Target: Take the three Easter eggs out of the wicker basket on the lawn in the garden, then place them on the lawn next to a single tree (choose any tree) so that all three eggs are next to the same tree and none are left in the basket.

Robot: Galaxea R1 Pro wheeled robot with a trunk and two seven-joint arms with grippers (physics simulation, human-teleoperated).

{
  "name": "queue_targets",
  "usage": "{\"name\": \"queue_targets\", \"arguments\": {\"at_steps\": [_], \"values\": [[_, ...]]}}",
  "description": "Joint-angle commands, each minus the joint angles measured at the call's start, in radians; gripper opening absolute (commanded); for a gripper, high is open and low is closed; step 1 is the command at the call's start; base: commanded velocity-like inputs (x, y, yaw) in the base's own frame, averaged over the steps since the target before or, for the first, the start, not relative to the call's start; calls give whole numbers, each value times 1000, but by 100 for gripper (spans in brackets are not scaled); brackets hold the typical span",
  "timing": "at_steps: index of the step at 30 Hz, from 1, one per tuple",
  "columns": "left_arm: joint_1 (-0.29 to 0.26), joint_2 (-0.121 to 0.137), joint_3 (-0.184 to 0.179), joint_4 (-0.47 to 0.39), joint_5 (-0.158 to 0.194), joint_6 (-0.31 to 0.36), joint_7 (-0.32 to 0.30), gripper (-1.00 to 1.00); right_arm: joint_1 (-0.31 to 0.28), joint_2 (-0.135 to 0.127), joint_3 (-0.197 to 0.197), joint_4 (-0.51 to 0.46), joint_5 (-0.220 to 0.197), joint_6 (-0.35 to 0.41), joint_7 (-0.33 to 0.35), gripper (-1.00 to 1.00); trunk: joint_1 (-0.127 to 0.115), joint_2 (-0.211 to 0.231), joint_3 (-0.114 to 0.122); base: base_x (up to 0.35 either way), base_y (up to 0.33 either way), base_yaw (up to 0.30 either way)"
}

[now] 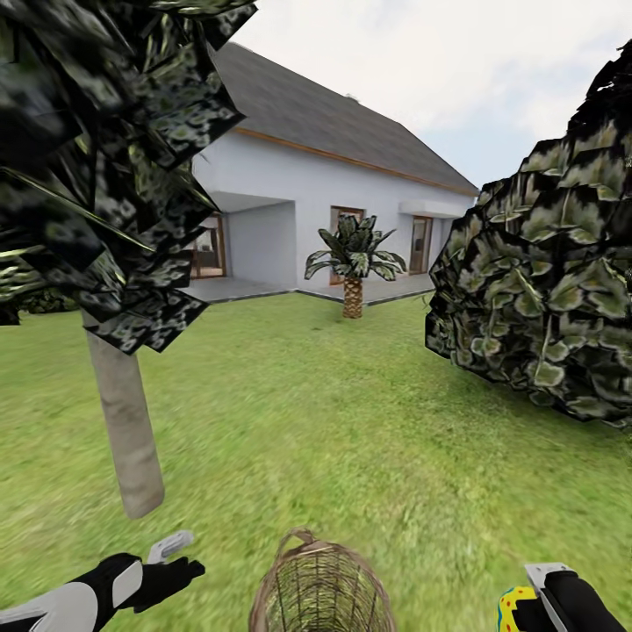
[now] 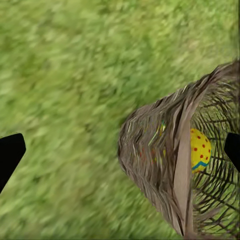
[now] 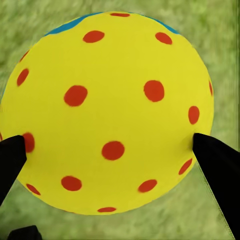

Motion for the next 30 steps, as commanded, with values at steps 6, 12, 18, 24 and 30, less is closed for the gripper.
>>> {"name": "queue_targets", "arguments": {"at_steps": [6, 12, 18, 24, 30], "values": [[-1, 1, 7, 0, 3, 6, -1, 100, 0, 0, -2, -1, 8, 5, 7, -100, 0, -1, -1, 0, -324, 0], [-1, 2, 7, 0, 3, 7, -1, 100, 0, 0, -2, -1, 8, 4, 7, -100, 0, -1, -1, 0, -324, 0], [-1, 0, 7, 0, 2, 8, -1, 100, 0, 0, -2, -1, 8, 3, 7, -100, 0, -1, -1, 0, -324, 0], [-1, -4, 7, 0, 2, 9, -1, 100, 0, 0, -6, -1, 7, -19, 10, -100, 0, -1, -1, 0, -324, 0], [-1, -10, 7, 0, 2, 9, -2, 100, -2, 2, -7, -261, -39, -193, 6, -100, 0, -1, -1, 0, -324, 0]]}}
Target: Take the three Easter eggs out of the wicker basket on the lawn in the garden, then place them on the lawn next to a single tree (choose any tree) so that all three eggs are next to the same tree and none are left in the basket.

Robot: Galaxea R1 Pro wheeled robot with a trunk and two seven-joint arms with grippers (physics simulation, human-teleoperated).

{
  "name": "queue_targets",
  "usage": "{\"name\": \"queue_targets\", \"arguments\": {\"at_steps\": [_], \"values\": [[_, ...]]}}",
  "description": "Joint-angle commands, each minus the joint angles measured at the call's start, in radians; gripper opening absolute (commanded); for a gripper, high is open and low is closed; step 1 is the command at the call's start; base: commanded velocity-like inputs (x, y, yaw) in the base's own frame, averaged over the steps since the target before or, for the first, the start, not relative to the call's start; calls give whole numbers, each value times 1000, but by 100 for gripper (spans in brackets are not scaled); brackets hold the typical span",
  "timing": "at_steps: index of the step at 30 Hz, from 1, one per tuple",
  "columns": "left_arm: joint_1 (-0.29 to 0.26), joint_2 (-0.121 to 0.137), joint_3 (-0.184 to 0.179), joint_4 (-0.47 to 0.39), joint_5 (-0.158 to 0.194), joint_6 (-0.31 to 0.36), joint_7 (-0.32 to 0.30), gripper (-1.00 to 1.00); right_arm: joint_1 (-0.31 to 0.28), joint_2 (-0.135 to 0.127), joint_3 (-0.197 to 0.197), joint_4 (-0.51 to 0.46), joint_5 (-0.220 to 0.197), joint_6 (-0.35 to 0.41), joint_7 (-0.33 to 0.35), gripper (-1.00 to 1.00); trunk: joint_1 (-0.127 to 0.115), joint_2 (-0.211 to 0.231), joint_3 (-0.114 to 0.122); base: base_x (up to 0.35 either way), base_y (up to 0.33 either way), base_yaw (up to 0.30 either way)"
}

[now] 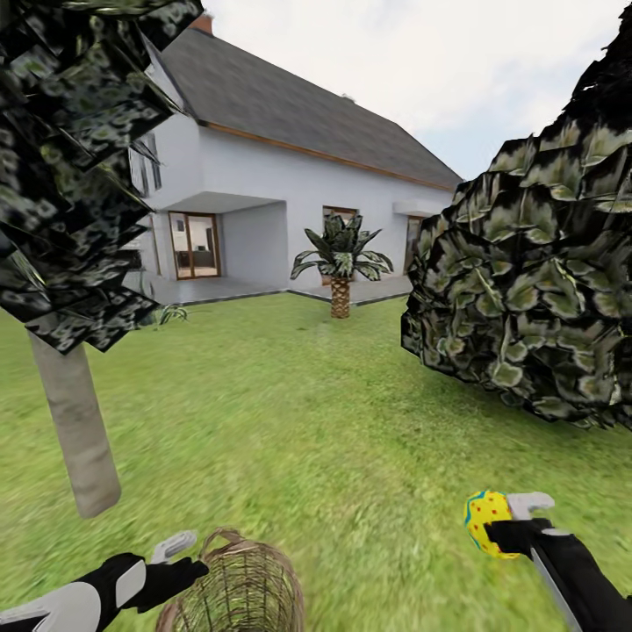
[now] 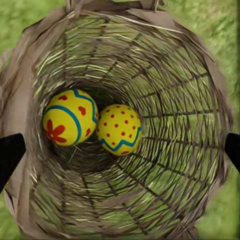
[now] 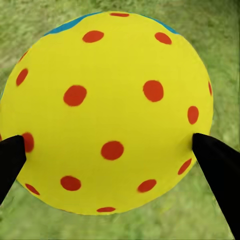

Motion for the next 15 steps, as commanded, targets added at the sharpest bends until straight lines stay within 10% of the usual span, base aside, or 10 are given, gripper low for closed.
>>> {"name": "queue_targets", "arguments": {"at_steps": [1, 4, 15], "values": [[-1, 0, 7, 0, 4, 7, -1, 100, 0, 1, -2, -17, -13, -47, 4, -100, 0, -1, -1, 0, -324, 0], [-1, 0, 7, 0, 3, 7, 1, 100, -1, 9, 3, -32, -26, -164, -5, -100, 0, -1, -1, 0, -324, 0], [-1, 21, 8, -11, 7, 1, 10, 100, -1, 21, 4, -32, -24, -177, -28, -100, 0, -1, -1, 0, -182, 0]]}}
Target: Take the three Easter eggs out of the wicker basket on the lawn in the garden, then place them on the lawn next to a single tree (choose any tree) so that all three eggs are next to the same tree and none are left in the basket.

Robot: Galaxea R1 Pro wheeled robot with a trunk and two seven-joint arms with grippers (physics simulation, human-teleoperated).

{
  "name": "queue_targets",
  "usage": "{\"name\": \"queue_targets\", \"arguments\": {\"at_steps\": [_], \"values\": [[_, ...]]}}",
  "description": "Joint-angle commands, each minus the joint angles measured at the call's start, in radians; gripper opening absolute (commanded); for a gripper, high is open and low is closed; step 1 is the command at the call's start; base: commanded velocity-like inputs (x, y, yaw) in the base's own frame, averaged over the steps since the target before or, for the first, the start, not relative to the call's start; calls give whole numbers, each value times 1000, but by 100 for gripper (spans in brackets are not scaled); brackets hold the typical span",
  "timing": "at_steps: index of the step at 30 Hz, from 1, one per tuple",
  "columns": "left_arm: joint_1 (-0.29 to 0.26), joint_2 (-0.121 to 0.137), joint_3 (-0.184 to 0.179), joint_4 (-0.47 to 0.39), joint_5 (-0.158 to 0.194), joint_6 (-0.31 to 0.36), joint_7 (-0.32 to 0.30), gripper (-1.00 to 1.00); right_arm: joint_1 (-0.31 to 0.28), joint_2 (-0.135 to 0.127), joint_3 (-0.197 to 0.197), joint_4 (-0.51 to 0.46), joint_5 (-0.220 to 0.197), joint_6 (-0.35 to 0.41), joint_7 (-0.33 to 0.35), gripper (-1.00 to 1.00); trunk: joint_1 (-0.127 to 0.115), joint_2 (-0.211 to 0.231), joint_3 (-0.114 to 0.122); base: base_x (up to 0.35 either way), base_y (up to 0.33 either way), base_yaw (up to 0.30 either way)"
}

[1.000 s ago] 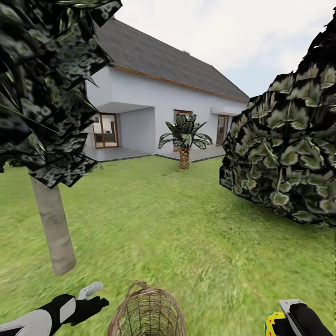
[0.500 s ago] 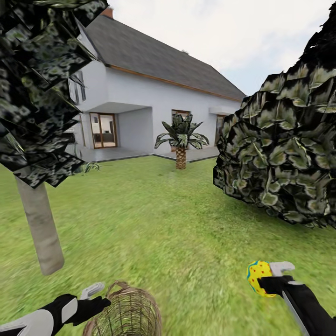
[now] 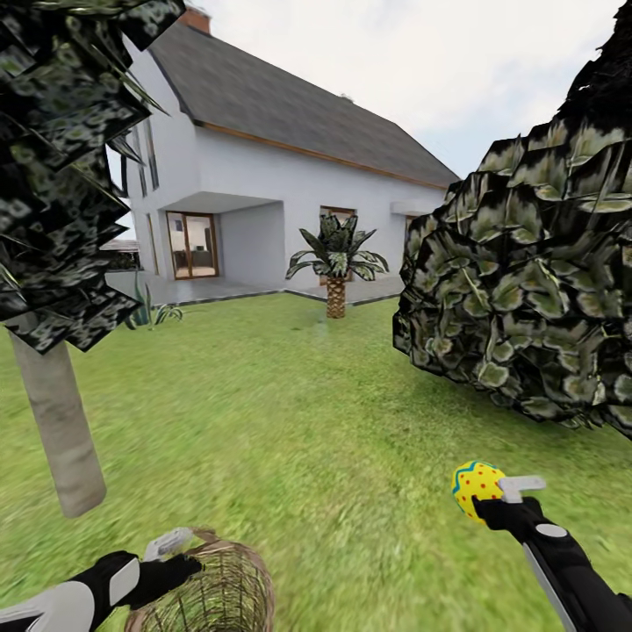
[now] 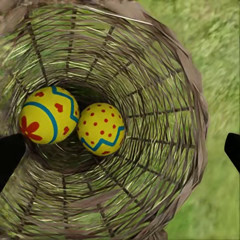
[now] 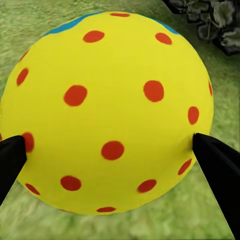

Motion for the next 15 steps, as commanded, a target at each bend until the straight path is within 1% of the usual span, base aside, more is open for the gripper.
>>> {"name": "queue_targets", "arguments": {"at_steps": [1, 4, 7, 8, 10, 12, 13, 15], "values": [[0, 7, 8, -2, 5, 7, -1, 100, 0, 4, -1, -2, 1, 6, -1, -100, 0, -1, -1, 0, 229, 0], [0, 14, 9, -2, 5, 7, -1, 100, 0, 12, 0, -2, 4, 7, -5, -100, 0, -1, -1, 0, 291, 0], [0, 14, 9, -2, 5, 7, -1, 100, 0, 12, 0, -2, 3, 8, -5, -100, 0, -1, -1, 0, 296, 0], [0, 13, 9, -3, 5, 7, -1, 100, 0, 11, 0, -2, 2, 8, -5, -100, 0, -1, -1, 0, 111, 0], [1, 25, -3, 4, 1, -2, 5, 100, -7, 3, 12, 10, -9, 19, -4, -100, 0, 0, -1, 0, 0, 0], [1, 36, -3, 4, 0, -2, 6, 100, -7, -6, 23, 21, -9, 29, -3, -100, 0, 0, -1, 0, 0, 0], [1, 41, -3, 3, 1, -4, 6, 100, -7, -4, 29, 27, -9, 30, -3, -100, 0, 0, -1, 0, 0, 0], [1, 53, -4, 4, 2, -15, 6, 100, -8, 7, 40, 38, -3, 26, -7, -100, 0, 0, -1, 0, 0, 0]]}}
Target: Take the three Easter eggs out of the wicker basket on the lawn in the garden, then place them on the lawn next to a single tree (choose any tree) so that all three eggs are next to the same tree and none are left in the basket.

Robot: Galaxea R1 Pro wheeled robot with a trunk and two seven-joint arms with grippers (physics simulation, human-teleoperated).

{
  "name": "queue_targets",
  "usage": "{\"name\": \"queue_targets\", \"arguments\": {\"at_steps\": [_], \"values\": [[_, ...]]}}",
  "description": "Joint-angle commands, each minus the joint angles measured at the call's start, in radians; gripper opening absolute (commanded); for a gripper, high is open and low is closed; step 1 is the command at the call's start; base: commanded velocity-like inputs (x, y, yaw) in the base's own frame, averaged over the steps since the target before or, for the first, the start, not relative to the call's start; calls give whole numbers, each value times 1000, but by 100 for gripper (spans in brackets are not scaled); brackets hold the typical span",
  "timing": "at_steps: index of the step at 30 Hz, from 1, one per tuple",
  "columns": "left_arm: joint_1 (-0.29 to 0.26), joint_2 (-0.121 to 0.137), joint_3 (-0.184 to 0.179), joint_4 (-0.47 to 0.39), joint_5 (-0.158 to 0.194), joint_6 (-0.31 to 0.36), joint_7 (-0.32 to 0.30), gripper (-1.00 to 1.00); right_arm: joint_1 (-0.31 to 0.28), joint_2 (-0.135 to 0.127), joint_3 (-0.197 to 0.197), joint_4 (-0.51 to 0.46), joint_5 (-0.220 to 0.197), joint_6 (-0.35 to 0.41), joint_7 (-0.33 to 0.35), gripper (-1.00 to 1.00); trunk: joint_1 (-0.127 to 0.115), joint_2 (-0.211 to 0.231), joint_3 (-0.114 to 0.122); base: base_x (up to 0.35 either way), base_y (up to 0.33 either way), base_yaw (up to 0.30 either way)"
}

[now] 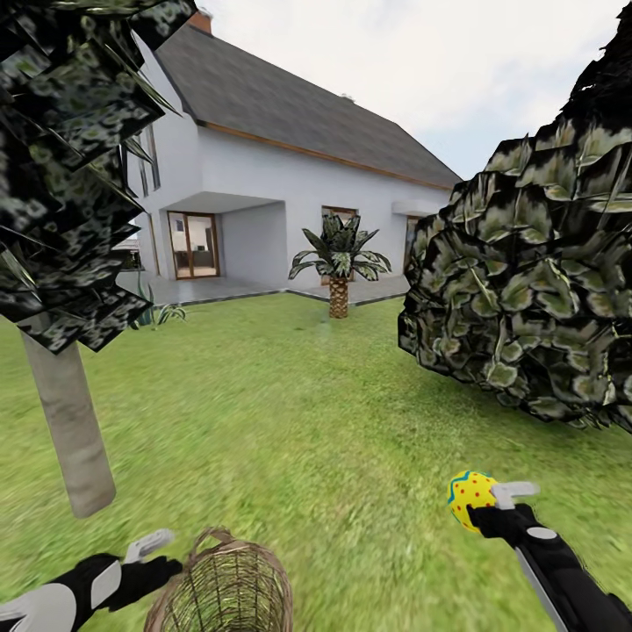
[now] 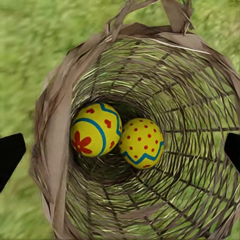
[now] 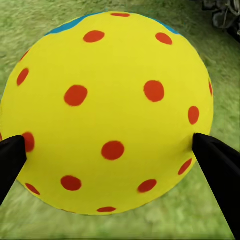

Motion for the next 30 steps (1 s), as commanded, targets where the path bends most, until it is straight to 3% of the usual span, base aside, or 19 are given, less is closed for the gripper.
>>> {"name": "queue_targets", "arguments": {"at_steps": [1, 12, 30], "values": [[0, 6, 8, 0, 3, 1, -1, 100, -1, 6, 3, 4, 3, 4, 3, -100, 0, -1, -1, 0, 0, 0], [0, 7, 8, 3, 5, -21, 0, 100, -1, 65, -2, 66, 2, -1, 1, -100, 0, -1, -1, 0, -12, 0], [0, 0, 9, 7, 6, -20, 0, 100, -1, 67, 2, 82, 6, 2, 0, -100, 0, -1, -1, 47, -257, 0]]}}
